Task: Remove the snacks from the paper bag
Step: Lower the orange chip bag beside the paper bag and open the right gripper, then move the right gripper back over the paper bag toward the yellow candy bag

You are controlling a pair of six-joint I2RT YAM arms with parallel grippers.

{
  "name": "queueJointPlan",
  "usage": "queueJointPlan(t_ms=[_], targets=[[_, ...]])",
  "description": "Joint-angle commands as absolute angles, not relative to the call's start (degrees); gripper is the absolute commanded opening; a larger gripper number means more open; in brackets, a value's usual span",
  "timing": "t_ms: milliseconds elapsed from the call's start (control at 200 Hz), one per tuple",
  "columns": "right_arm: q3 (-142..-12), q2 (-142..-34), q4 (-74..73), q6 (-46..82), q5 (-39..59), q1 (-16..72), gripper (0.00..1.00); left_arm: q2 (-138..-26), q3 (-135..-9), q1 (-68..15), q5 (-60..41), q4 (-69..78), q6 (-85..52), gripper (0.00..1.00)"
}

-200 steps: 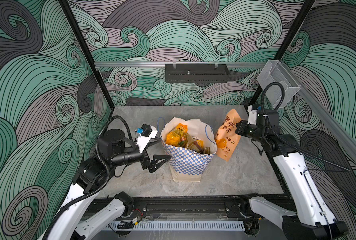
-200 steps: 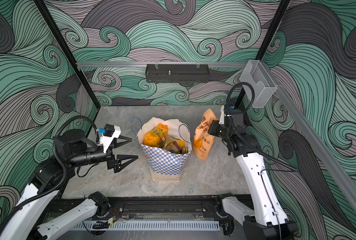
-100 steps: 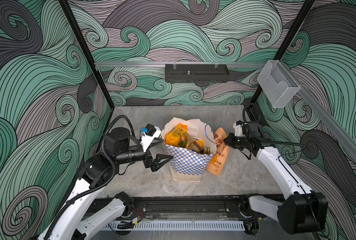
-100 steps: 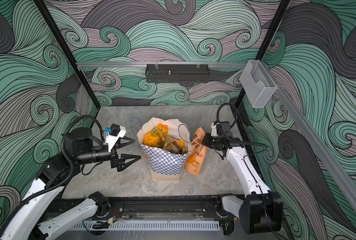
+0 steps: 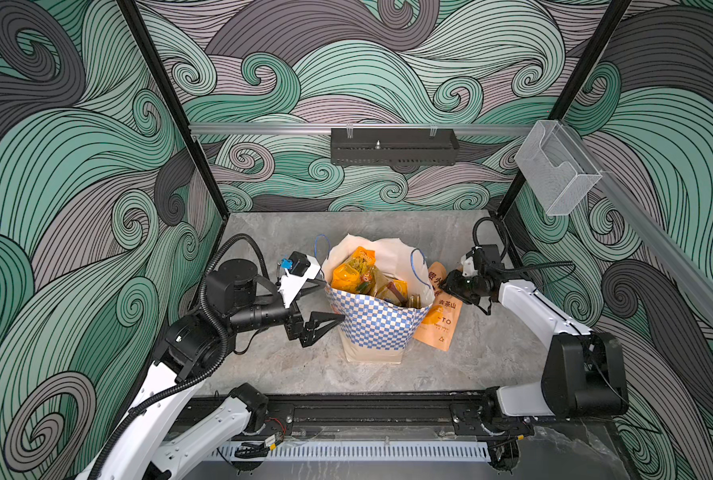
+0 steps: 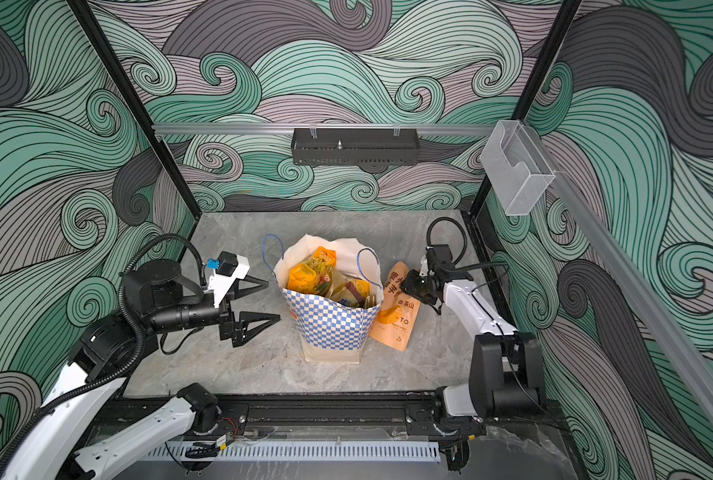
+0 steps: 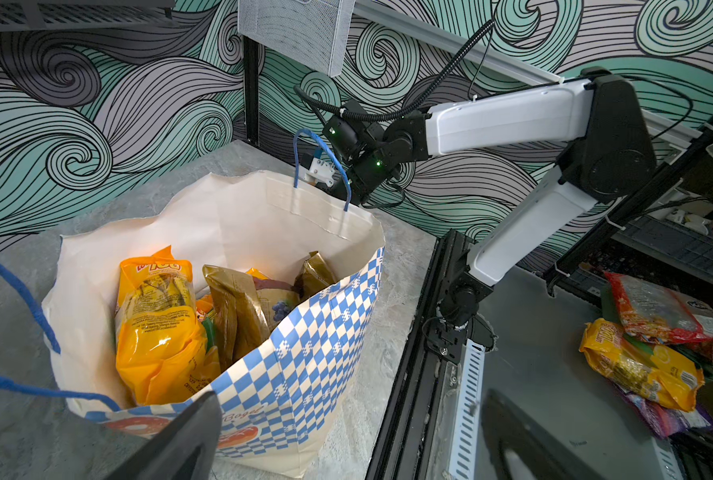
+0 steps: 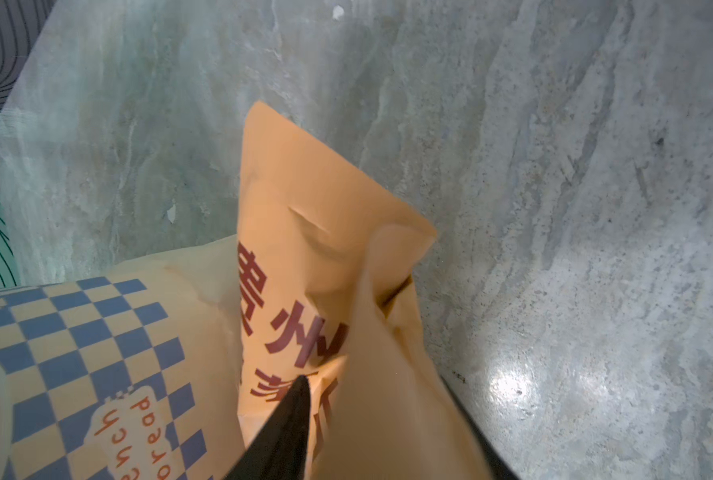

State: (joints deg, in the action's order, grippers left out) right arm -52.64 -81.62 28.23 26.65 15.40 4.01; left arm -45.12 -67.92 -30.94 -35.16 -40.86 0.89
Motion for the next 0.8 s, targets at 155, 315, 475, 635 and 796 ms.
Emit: queueJointPlan(t_ms=[155,315,475,635,796], targets=[[-52.9,-77.5,31.4,27.9,4.9,4.2,0.99,-44.2,-67.5,-31.4,-34.9,-42.0,1.9,0.99],[-54.0,-69.7,33.3,28.1,3.3,4.2,0.99,-44.0,-67.7,-31.4,-34.5,-41.9,1.8,0.99],[-57.1,-60.9,33.6,29.3,5.9,4.3,0.98,-44.0,-67.8,-31.4,-33.8,-41.3,1.6,0.99],[-61.9,-54.1,33.1,30.5,10.9,4.7,0.96,-43.6,-67.6,-31.4,-32.1,-39.9,1.1,0.98],[-72.8,-53.9,36.9,28.9,14.8,9.6,0.95,-43.3,-67.0,-31.4,-31.6,-37.6,0.1,0.99]])
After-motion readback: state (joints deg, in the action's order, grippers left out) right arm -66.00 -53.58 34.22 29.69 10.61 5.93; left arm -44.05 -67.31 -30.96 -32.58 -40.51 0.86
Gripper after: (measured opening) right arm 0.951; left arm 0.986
